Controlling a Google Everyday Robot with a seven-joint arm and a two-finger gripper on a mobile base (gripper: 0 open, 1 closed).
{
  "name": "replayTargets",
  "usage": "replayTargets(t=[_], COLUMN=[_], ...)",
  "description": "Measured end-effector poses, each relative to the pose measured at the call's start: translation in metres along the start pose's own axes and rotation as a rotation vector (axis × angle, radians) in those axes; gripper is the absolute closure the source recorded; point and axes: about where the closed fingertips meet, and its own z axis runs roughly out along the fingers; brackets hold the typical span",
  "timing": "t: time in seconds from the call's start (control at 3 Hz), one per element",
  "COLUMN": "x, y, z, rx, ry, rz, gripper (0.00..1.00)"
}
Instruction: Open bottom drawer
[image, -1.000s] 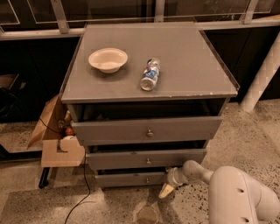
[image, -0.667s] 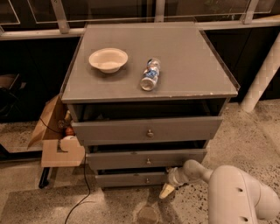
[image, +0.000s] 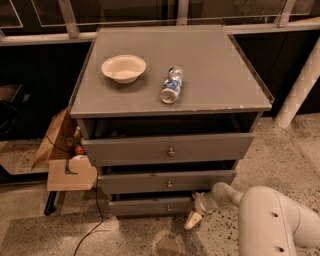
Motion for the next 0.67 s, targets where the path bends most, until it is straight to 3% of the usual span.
replayTargets(t=[0.67], x=[0.0061], y=[0.0121], z=[-0.0127], rx=[-0.041], ry=[0.032], rz=[0.019], gripper=[0.00])
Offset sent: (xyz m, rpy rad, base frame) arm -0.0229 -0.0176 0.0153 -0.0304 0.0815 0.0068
